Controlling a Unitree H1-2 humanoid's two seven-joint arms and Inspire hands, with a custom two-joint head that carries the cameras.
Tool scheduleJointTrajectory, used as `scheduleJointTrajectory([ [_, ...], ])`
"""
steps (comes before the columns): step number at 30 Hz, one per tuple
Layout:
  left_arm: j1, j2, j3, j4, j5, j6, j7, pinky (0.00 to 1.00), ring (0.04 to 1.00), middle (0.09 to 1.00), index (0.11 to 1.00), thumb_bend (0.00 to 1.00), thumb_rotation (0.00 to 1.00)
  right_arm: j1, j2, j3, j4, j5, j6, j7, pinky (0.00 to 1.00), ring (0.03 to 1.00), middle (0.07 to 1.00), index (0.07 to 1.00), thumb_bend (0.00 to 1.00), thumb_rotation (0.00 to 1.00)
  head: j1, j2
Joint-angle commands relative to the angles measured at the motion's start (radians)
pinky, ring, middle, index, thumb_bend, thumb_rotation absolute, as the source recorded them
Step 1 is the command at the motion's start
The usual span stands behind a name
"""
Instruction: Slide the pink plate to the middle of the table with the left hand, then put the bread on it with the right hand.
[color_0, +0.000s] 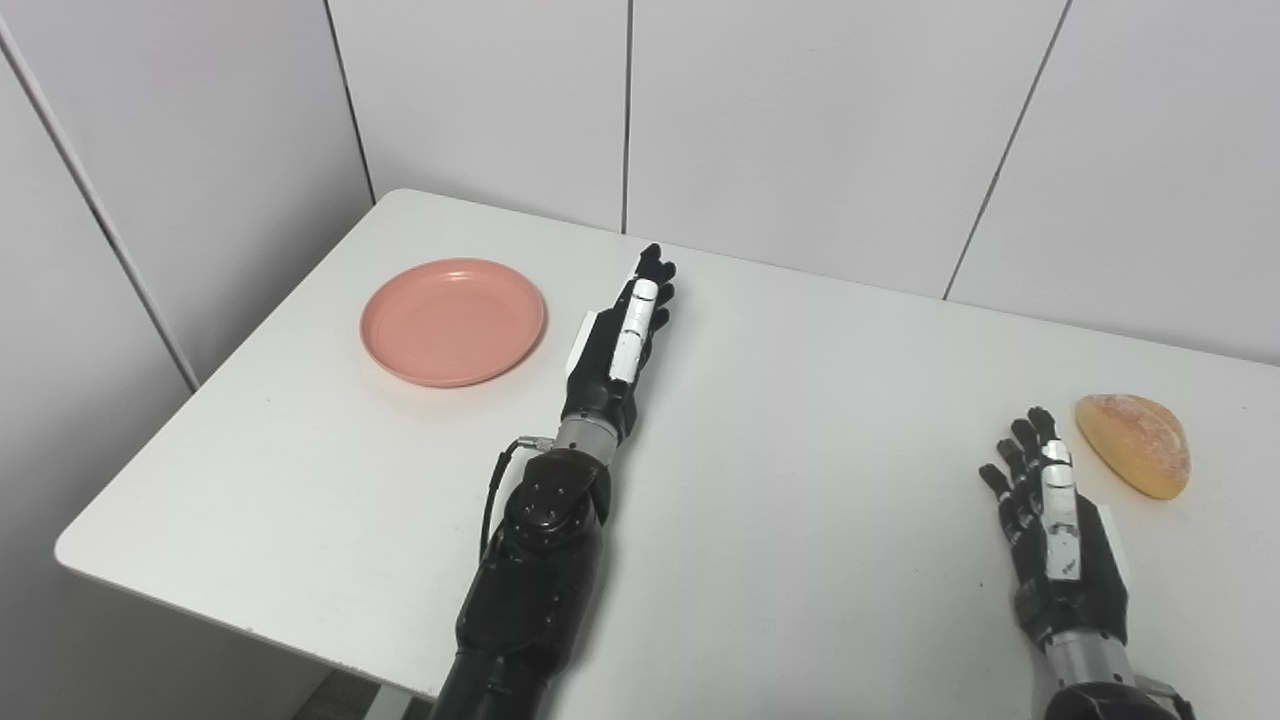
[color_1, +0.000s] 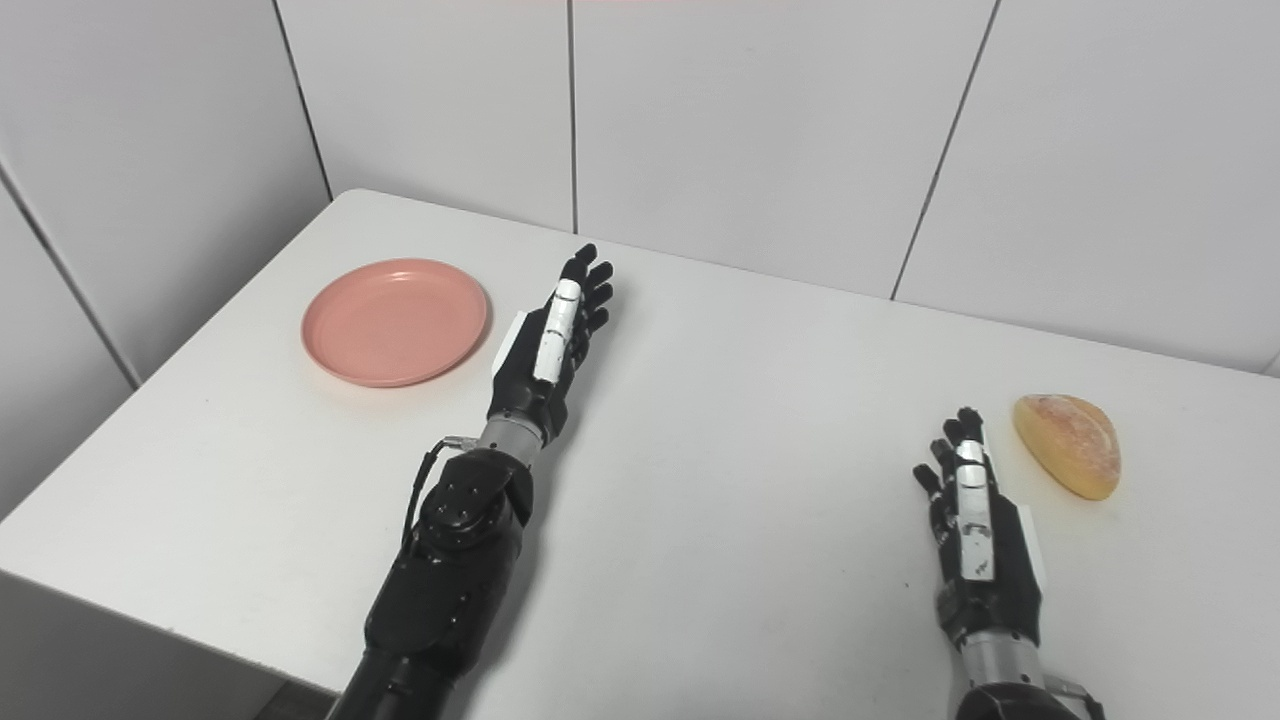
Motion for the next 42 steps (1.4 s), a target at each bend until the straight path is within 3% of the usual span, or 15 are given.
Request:
scheduleJointTrajectory([
  [1,-0.071,0.012,0.014,-0.024,0.004,-0.068,0.028,0.9,0.888,0.875,0.873,0.72,1.0,-0.029,-0.006,-0.012,0.003,0.009,-0.045,0.004,1.0,1.0,1.0,1.0,0.74,0.92,0.003,-0.005],
  [8,-0.103,0.061,0.054,-0.019,0.033,-0.082,0.08,0.77,0.782,0.787,0.789,0.73,1.0,-0.031,-0.013,-0.016,0.008,0.015,-0.039,0.01,1.0,1.0,1.0,1.0,0.76,0.93,0.022,-0.007],
  [16,-0.114,0.102,0.086,-0.006,0.027,-0.093,0.125,0.78,0.763,0.755,0.75,0.7,1.0,-0.039,-0.022,-0.023,0.021,0.017,-0.048,0.017,1.0,1.0,1.0,1.0,0.74,0.95,0.035,-0.016],
  [25,-0.135,0.142,0.199,-0.022,-0.018,-0.117,0.196,0.72,0.735,0.729,0.723,0.74,1.0,-0.04,-0.031,-0.023,0.034,0.014,-0.054,0.029,1.0,1.0,1.0,1.0,0.75,0.96,0.073,-0.035],
  [28,-0.136,0.148,0.227,-0.04,-0.048,-0.088,0.21,0.72,0.73,0.72,0.716,0.75,1.0,-0.041,-0.029,-0.027,0.038,0.019,-0.067,0.029,1.0,1.0,1.0,1.0,0.74,0.95,0.076,-0.035],
  [31,-0.127,0.161,0.239,-0.062,-0.052,-0.067,0.227,0.72,0.733,0.717,0.712,0.74,1.0,-0.039,-0.025,-0.031,0.031,0.028,-0.061,0.027,1.0,1.0,1.0,1.0,0.71,0.95,0.08,-0.035],
  [42,-0.108,0.227,0.291,-0.03,-0.05,-0.094,0.27,0.77,0.766,0.746,0.74,0.75,1.0,-0.031,-0.032,-0.02,-0.004,0.022,-0.028,0.03,1.0,1.0,1.0,1.0,0.74,0.96,0.084,-0.035],
])
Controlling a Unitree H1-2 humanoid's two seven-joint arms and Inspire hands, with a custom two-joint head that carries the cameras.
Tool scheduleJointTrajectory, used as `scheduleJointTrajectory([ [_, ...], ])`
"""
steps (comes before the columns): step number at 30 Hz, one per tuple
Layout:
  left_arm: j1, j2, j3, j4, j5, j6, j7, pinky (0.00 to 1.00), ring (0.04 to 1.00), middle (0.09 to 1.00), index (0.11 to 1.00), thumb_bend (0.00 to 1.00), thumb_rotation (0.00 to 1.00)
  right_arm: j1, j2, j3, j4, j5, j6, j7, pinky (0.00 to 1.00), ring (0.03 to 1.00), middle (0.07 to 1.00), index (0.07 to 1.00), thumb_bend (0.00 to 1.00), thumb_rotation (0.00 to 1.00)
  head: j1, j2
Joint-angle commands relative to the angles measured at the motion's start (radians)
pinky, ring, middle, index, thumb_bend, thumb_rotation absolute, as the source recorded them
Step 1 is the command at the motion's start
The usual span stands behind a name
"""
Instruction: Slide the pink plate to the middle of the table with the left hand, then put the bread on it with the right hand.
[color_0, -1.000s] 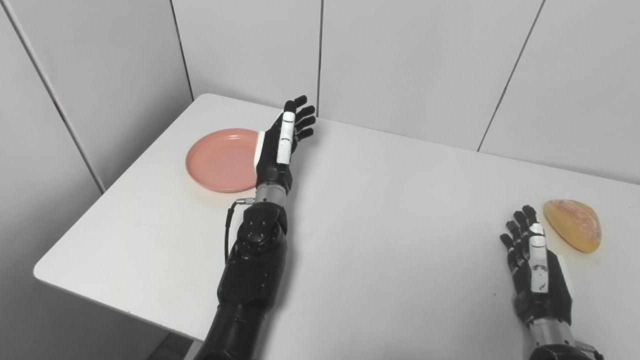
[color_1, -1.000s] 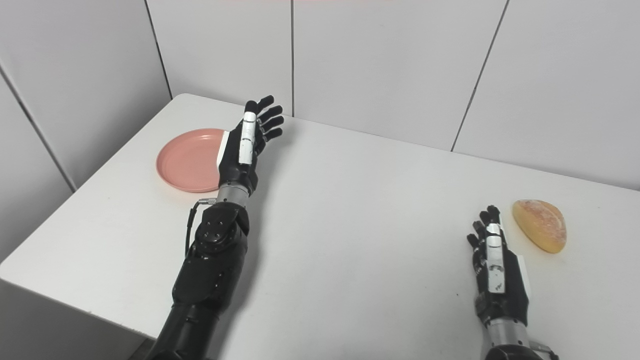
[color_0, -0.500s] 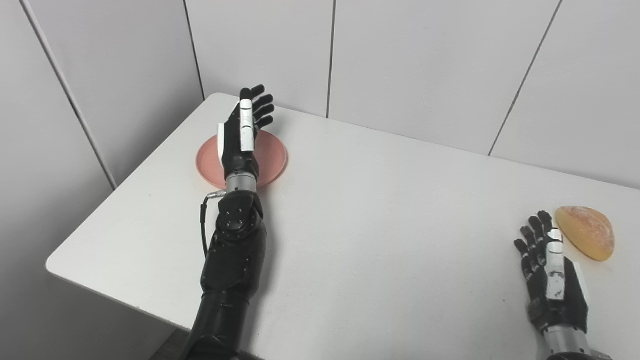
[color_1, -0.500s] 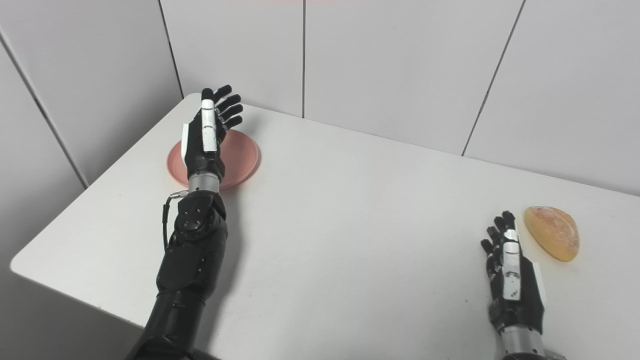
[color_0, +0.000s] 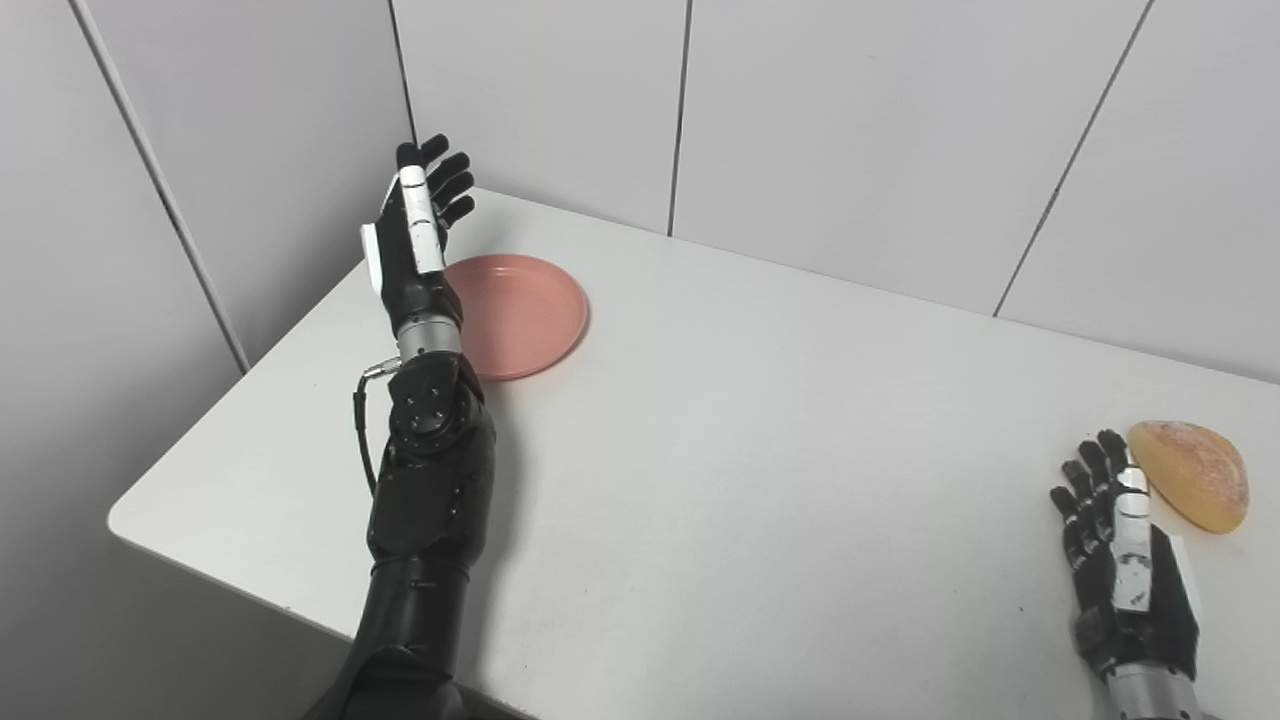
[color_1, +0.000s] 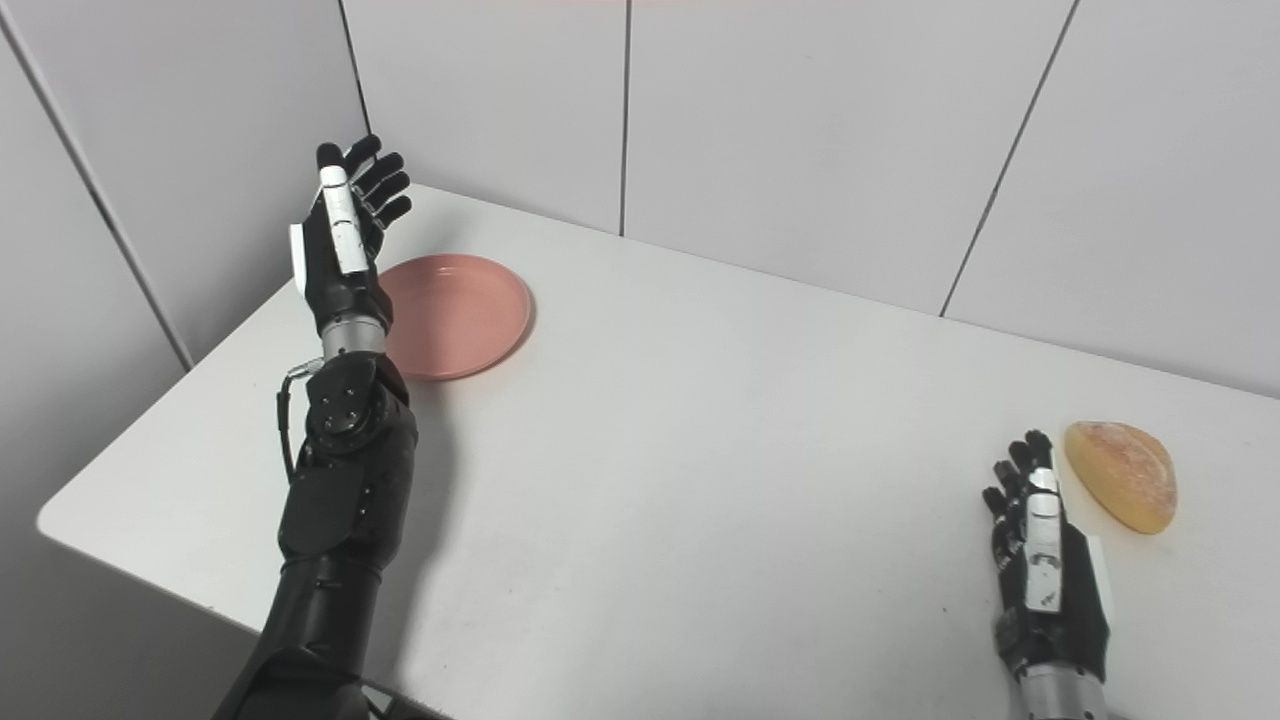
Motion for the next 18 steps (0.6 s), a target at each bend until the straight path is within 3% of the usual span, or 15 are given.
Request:
scheduleJointTrajectory([
  [1,-0.023,0.03,0.008,-0.005,0.004,-0.031,0.004,0.78,0.771,0.751,0.745,0.75,1.0,-0.018,-0.006,-0.003,-0.031,0.008,-0.007,0.006,1.0,1.0,1.0,1.0,0.74,0.96,0.0,-0.001],
  [18,0.001,0.07,0.049,0.125,-0.003,-0.042,0.025,0.87,0.842,0.827,0.829,0.67,1.0,-0.011,-0.012,0.005,-0.067,0.006,0.02,0.006,1.0,1.0,1.0,1.0,0.71,0.97,0.006,0.0],
])
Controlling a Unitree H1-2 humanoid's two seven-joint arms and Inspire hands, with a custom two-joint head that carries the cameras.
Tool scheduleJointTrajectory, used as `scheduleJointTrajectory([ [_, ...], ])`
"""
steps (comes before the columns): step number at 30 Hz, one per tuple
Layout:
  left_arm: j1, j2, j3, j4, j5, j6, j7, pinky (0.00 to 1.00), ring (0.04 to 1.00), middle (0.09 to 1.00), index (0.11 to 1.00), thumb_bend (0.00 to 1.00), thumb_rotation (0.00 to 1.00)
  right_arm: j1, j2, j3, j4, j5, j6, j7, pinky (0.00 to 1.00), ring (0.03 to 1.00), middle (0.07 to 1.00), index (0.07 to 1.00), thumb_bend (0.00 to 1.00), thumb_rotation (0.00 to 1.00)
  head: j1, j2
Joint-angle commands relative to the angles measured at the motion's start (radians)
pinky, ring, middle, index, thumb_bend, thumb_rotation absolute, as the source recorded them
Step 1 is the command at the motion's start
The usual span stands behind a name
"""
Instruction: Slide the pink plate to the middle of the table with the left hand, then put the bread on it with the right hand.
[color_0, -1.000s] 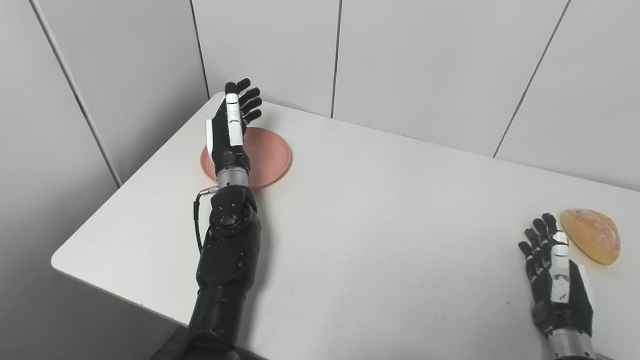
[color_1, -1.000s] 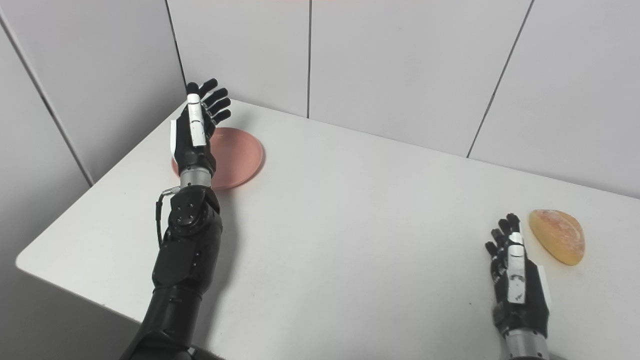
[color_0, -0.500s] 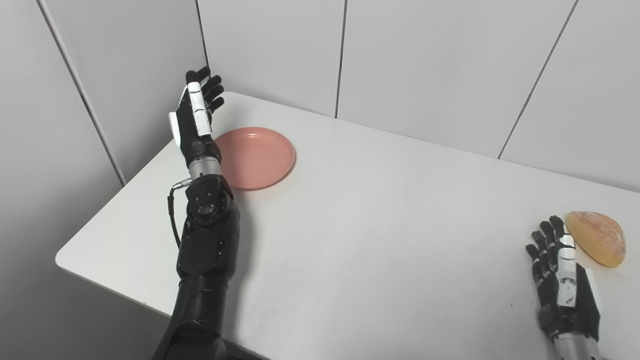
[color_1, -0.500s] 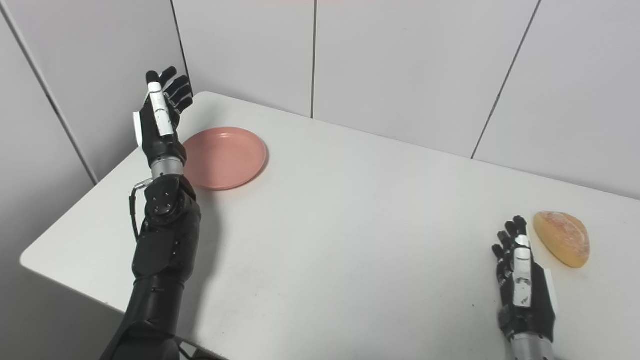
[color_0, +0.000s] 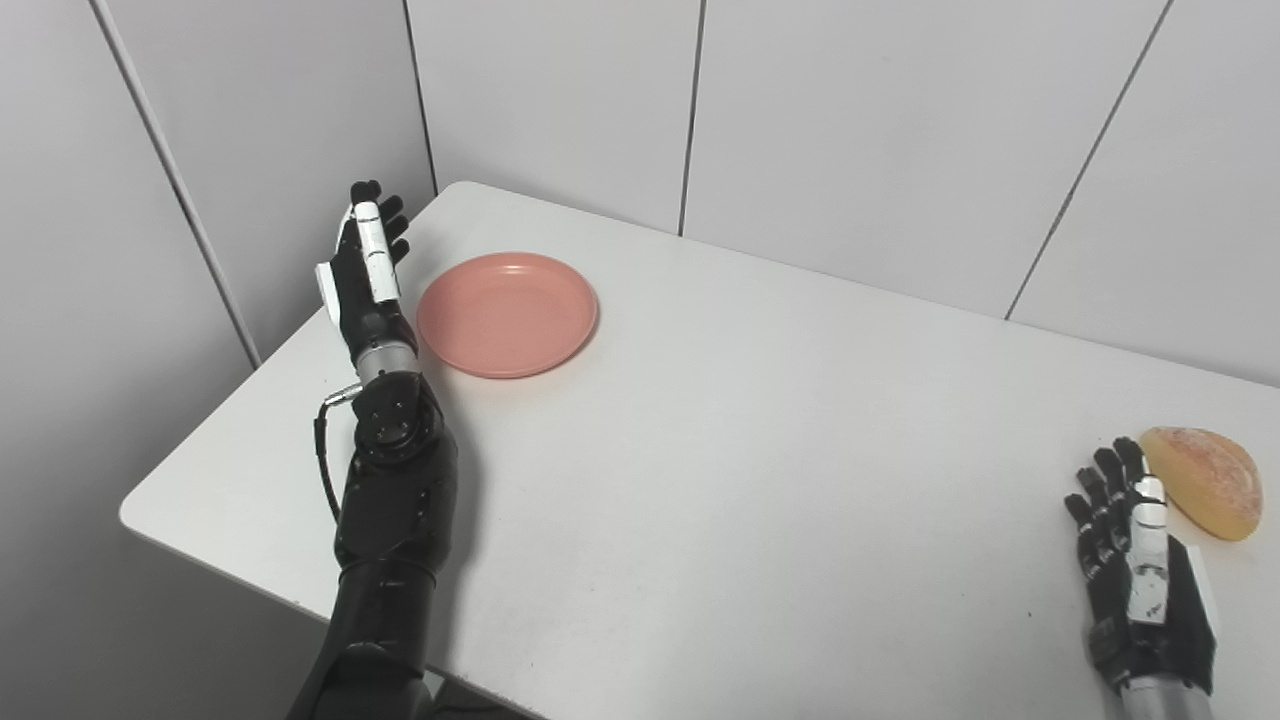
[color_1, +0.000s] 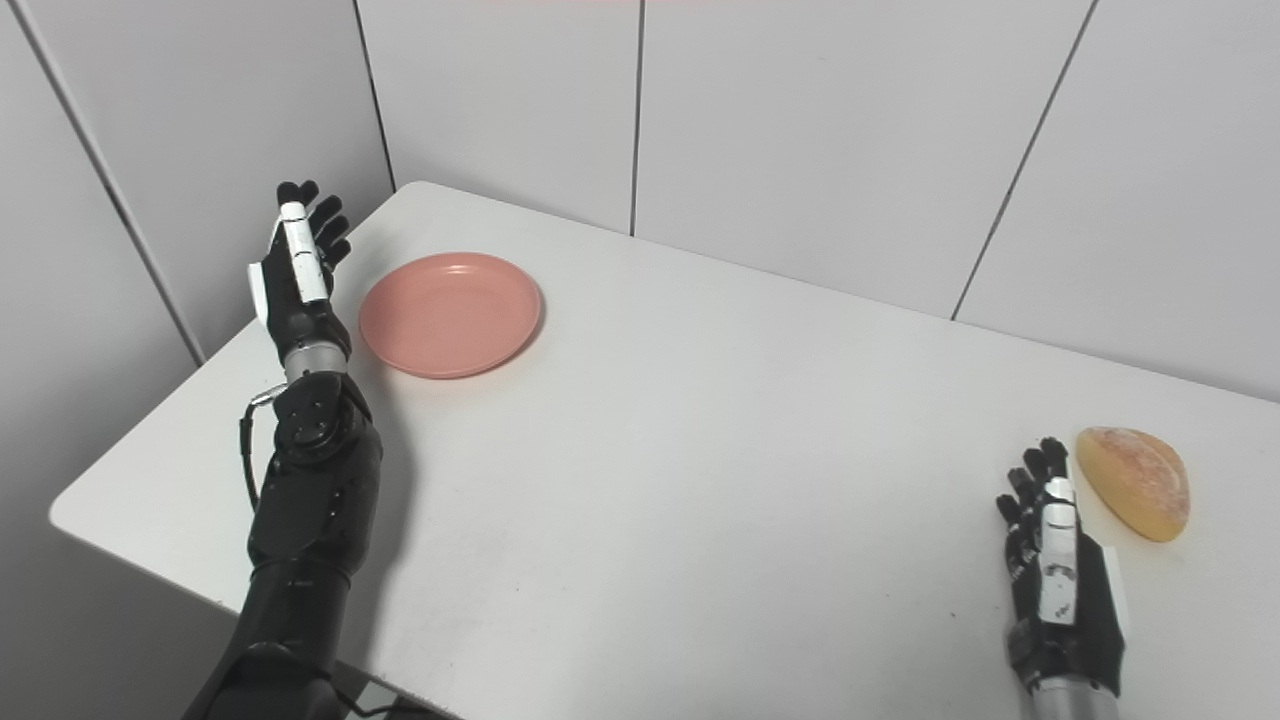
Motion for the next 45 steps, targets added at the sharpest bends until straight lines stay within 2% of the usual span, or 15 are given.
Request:
scheduleJointTrajectory([
  [1,-0.028,0.027,0.001,-0.002,-0.003,-0.031,0.0,0.87,0.844,0.828,0.831,0.67,1.0,-0.025,-0.007,0.002,-0.037,0.005,0.009,0.007,1.0,1.0,1.0,1.0,0.72,0.97,0.001,0.003],
  [7,-0.03,0.022,-0.007,0.08,0.017,-0.083,0.028,0.89,0.881,0.868,0.869,0.65,1.0,-0.027,0.0,-0.003,-0.037,0.01,0.007,-0.003,1.0,1.0,1.0,1.0,0.7,0.95,0.003,0.002],
  [12,-0.033,0.029,-0.025,0.131,0.028,-0.078,0.035,0.88,0.88,0.869,0.874,0.66,1.0,-0.029,0.001,-0.006,-0.033,0.014,-0.001,-0.003,1.0,1.0,1.0,1.0,0.7,0.95,0.005,0.002],
  [18,-0.04,0.017,-0.056,0.185,0.012,-0.051,0.008,0.89,0.894,0.889,0.888,0.68,1.0,-0.03,0.0,-0.006,-0.038,0.012,0.012,-0.007,1.0,1.0,1.0,1.0,0.71,0.95,0.007,0.003],
  [23,-0.044,0.012,-0.108,0.194,0.03,-0.026,-0.009,0.88,0.895,0.891,0.893,0.68,1.0,-0.029,0.003,-0.008,-0.038,0.011,-0.001,-0.009,1.0,1.0,1.0,1.0,0.7,0.95,0.006,0.005],
  [27,-0.048,0.007,-0.133,0.188,0.003,-0.001,-0.036,0.88,0.892,0.886,0.891,0.67,1.0,-0.028,0.01,-0.013,-0.043,0.013,-0.002,-0.019,1.0,1.0,1.0,1.0,0.69,0.94,0.004,0.006],
  [33,-0.055,-0.011,-0.145,0.179,-0.053,0.027,-0.088,0.9,0.894,0.882,0.883,0.67,1.0,-0.031,0.012,-0.014,-0.039,0.016,-0.011,-0.018,1.0,1.0,1.0,1.0,0.69,0.93,0.003,0.005],
  [38,-0.062,-0.027,-0.139,0.168,-0.091,0.052,-0.103,0.88,0.876,0.86,0.858,0.69,1.0,-0.031,0.011,-0.01,-0.049,0.009,-0.003,-0.021,1.0,1.0,1.0,1.0,0.7,0.93,-0.001,0.009],
  [45,-0.061,-0.038,-0.144,0.127,-0.127,0.085,-0.156,0.86,0.864,0.845,0.842,0.69,1.0,-0.03,0.013,-0.011,-0.062,0.016,0.007,-0.021,1.0,1.0,1.0,1.0,0.69,0.93,-0.007,0.017],
])
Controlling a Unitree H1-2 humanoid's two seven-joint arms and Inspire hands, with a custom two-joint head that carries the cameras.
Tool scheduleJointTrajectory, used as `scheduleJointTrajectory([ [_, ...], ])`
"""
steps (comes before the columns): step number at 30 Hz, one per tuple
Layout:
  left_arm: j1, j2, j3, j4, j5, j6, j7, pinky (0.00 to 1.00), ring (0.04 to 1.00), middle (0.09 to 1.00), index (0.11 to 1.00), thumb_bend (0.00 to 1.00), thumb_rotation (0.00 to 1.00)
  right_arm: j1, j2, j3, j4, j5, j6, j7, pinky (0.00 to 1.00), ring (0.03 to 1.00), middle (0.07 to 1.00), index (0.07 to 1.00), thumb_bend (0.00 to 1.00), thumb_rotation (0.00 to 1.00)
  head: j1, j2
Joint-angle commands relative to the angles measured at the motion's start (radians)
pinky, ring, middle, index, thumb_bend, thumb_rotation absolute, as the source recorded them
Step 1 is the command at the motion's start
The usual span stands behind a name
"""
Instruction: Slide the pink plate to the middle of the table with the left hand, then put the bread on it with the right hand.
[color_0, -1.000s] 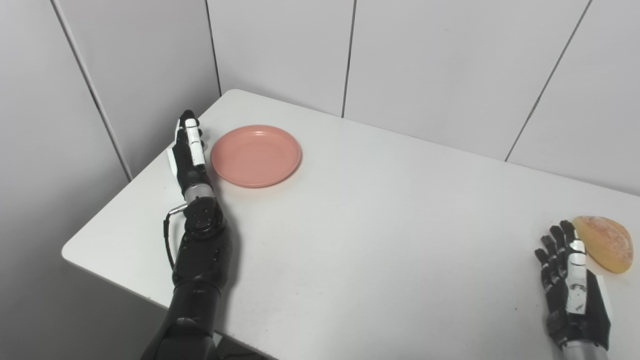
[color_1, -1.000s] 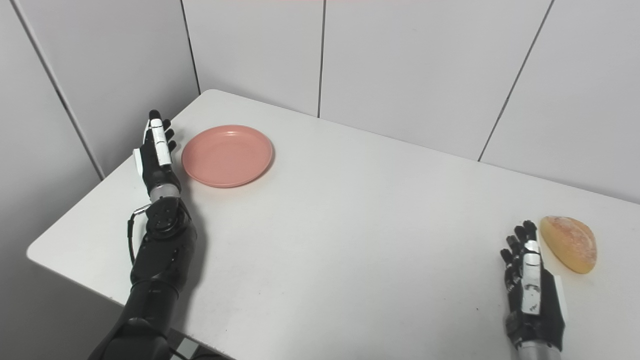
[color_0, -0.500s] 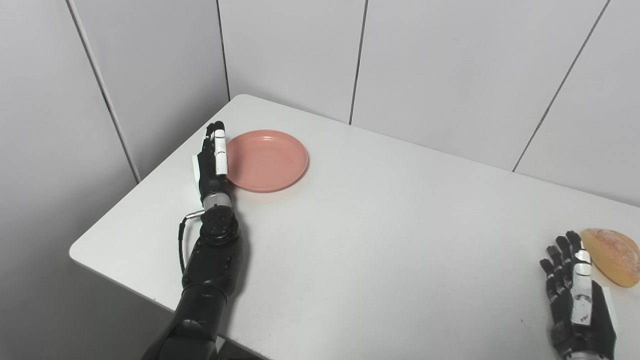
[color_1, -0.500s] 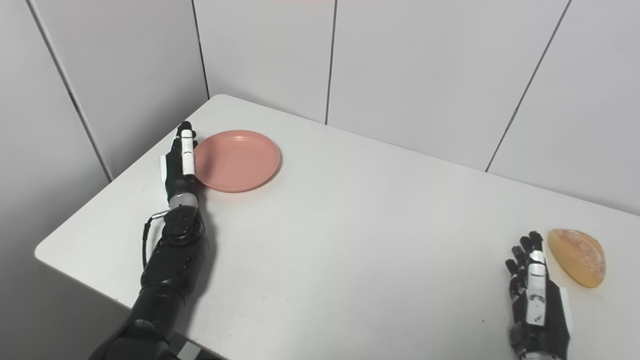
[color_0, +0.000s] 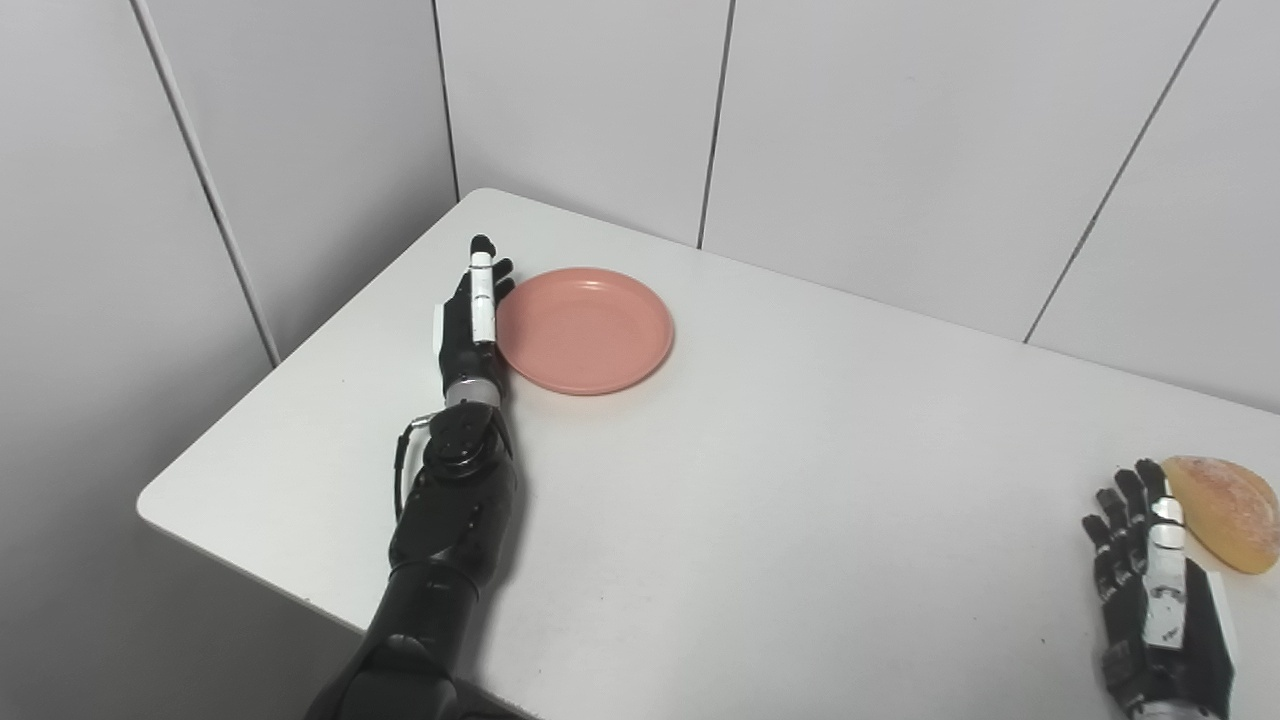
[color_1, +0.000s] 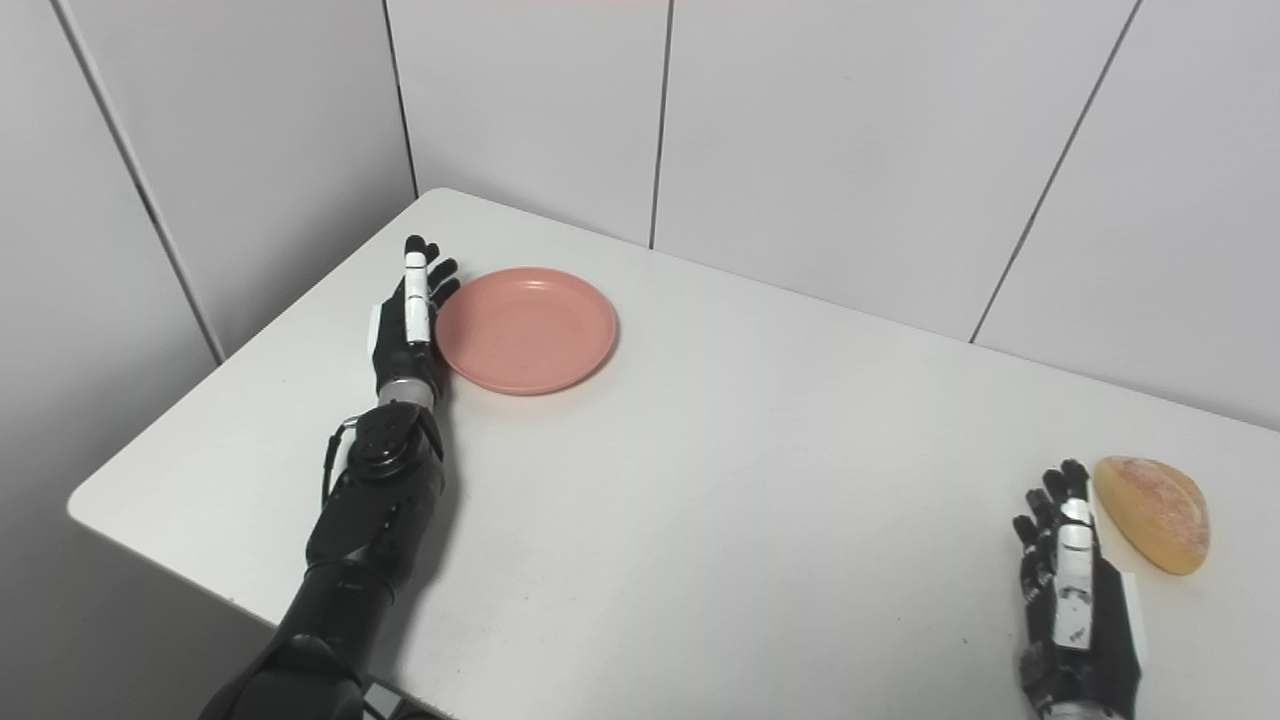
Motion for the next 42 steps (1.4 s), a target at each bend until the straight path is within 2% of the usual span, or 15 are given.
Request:
scheduleJointTrajectory([
  [1,-0.026,0.001,-0.013,-0.031,-0.005,0.032,-0.021,0.86,0.862,0.843,0.84,0.69,1.0,-0.03,0.003,-0.004,-0.036,0.01,-0.004,-0.002,1.0,1.0,1.0,1.0,0.69,0.92,-0.001,0.001],
  [12,-0.021,-0.023,-0.114,-0.057,0.03,0.069,-0.085,0.84,0.866,0.855,0.848,0.71,1.0,-0.036,0.004,0.0,-0.026,-0.002,-0.009,-0.007,1.0,1.0,1.0,1.0,0.7,0.94,-0.016,0.007],
  [21,-0.015,-0.044,-0.196,-0.078,0.072,0.082,-0.113,0.86,0.875,0.866,0.853,0.67,1.0,-0.039,0.002,-0.001,-0.02,0.001,-0.003,-0.004,1.0,1.0,1.0,1.0,0.71,0.94,-0.023,0.011],
  [24,-0.017,-0.058,-0.212,-0.074,0.073,0.08,-0.12,0.86,0.882,0.872,0.858,0.65,1.0,-0.041,0.001,0.0,-0.015,0.001,-0.002,-0.002,1.0,1.0,1.0,1.0,0.72,0.94,-0.028,0.012],
  [30,-0.014,-0.07,-0.24,-0.066,0.089,0.062,-0.14,0.88,0.903,0.895,0.884,0.69,1.0,-0.046,0.003,-0.001,-0.002,-0.003,-0.024,-0.003,1.0,1.0,1.0,1.0,0.71,0.94,-0.041,0.017],
  [33,-0.015,-0.099,-0.236,-0.082,0.087,0.064,-0.126,0.9,0.901,0.888,0.879,0.67,1.0,-0.048,0.006,-0.004,0.007,0.008,-0.029,0.003,1.0,1.0,1.0,1.0,0.71,0.93,-0.067,0.03],
  [37,-0.01,-0.105,-0.25,-0.097,0.1,0.073,-0.141,0.89,0.893,0.882,0.874,0.69,1.0,-0.048,0.012,0.0,0.006,0.008,-0.019,0.001,1.0,1.0,1.0,1.0,0.72,0.93,-0.117,0.046],
  [40,0.003,-0.116,-0.261,-0.138,0.08,0.125,-0.159,0.88,0.887,0.878,0.871,0.71,1.0,-0.05,0.031,0.002,0.002,0.002,-0.017,-0.013,1.0,1.0,1.0,1.0,0.71,0.92,-0.169,0.062],
  [42,0.014,-0.124,-0.27,-0.16,0.071,0.147,-0.174,0.86,0.881,0.867,0.863,0.69,1.0,-0.05,0.04,0.006,-0.006,-0.009,-0.006,-0.026,1.0,1.0,1.0,1.0,0.75,0.9,-0.194,0.068],
])
